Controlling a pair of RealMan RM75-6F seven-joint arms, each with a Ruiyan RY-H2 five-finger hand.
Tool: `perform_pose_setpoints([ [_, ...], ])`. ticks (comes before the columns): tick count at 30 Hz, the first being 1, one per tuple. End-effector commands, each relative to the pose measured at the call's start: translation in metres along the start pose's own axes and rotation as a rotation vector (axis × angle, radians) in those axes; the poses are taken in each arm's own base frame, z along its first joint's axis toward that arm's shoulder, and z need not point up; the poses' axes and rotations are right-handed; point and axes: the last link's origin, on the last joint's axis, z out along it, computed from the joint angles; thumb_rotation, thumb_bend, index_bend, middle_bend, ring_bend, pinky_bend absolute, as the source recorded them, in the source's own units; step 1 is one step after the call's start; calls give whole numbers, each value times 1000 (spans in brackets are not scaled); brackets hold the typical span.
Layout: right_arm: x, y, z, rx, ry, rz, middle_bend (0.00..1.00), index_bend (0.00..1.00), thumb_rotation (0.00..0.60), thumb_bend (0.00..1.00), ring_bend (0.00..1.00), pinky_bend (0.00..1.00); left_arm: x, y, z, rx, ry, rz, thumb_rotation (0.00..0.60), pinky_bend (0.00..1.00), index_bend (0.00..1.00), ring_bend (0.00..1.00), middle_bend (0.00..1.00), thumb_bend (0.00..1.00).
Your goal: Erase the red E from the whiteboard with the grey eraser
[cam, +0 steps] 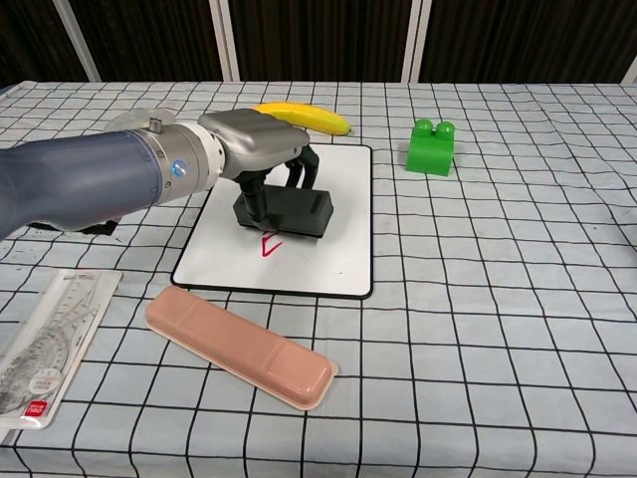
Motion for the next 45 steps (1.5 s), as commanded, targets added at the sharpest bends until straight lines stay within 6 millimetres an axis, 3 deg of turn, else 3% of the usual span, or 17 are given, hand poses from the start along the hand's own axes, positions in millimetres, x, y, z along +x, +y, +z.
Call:
perform_pose_setpoints([
  [1, 0, 0, 0, 1, 1, 0, 114, 102, 600, 33, 213, 212, -4, 1, 0, -20, -12, 22, 600, 260, 433, 211, 447, 213],
  [14, 1, 0, 0, 2, 5, -1, 114, 102, 600, 33, 213, 212, -12, 13, -15, -169, -65, 67, 600, 260, 438, 211, 448, 214],
  [24, 1, 0, 0, 4, 9, 1, 114, 102, 600, 33, 213, 212, -22, 6, -36, -174, -88, 119, 600, 260, 435, 211, 447, 213],
  [30, 1, 0, -1, 2, 11, 4, 114, 102, 600, 33, 213, 212, -22, -5, -28, -142, -64, 145, 600, 260, 438, 211, 448, 213],
  [45, 1, 0, -2, 3, 10, 3, 114, 102, 600, 33, 214, 212, -8, -29, 20, -46, 22, 93, 600, 257, 444, 211, 448, 214],
])
